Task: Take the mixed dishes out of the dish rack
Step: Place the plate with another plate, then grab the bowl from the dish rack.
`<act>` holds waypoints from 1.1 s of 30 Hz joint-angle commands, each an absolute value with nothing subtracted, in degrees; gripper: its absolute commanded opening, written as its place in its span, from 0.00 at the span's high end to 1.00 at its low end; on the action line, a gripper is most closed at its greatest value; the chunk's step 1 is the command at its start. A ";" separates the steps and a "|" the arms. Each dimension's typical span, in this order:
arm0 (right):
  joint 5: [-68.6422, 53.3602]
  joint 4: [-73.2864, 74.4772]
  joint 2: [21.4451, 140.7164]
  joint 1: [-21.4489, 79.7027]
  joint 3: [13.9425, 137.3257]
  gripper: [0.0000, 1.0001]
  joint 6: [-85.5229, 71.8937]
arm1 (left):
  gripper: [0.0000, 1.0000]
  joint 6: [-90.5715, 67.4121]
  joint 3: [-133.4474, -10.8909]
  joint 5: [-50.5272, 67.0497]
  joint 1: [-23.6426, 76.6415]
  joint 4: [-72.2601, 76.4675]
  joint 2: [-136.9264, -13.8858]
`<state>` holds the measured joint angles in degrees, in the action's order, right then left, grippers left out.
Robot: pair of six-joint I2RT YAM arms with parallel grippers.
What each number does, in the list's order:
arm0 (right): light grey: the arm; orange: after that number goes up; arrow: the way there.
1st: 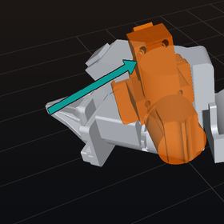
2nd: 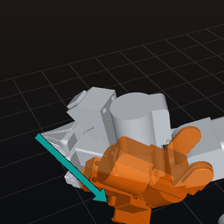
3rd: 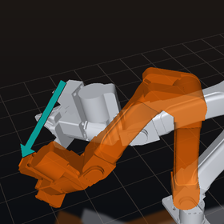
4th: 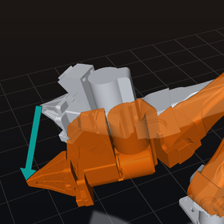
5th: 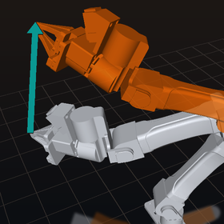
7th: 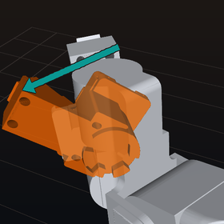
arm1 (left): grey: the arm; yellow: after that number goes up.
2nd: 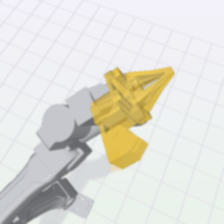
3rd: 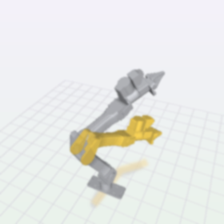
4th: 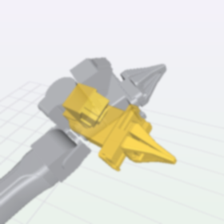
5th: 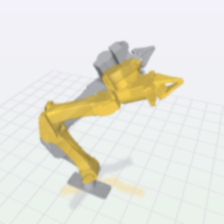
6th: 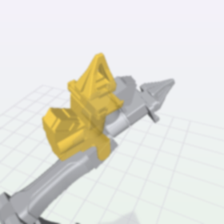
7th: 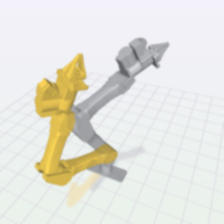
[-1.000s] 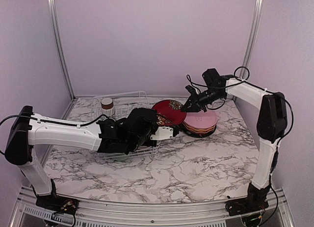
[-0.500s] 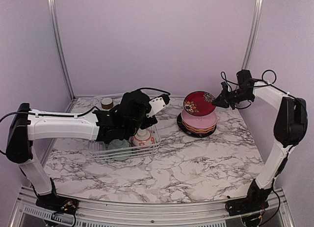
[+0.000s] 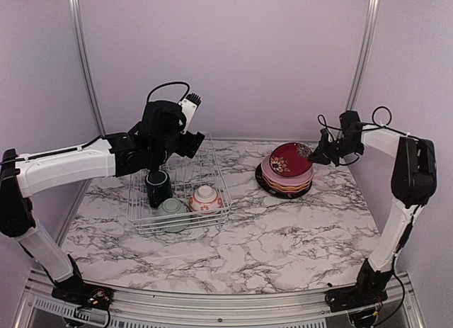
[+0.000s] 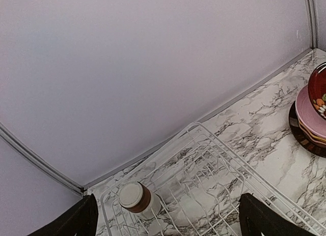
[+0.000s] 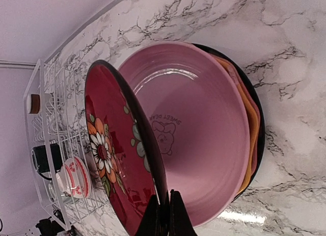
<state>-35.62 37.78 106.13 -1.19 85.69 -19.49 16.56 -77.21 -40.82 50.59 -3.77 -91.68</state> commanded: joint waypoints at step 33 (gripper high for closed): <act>-26.24 41.89 103.55 -1.50 94.10 0.28 -11.72 | 0.01 1.82 -82.73 -6.28 38.23 -27.41 -95.24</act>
<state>-27.22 41.30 107.35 -1.21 90.67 -13.08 -0.36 -80.95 -8.80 38.39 -23.16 -92.73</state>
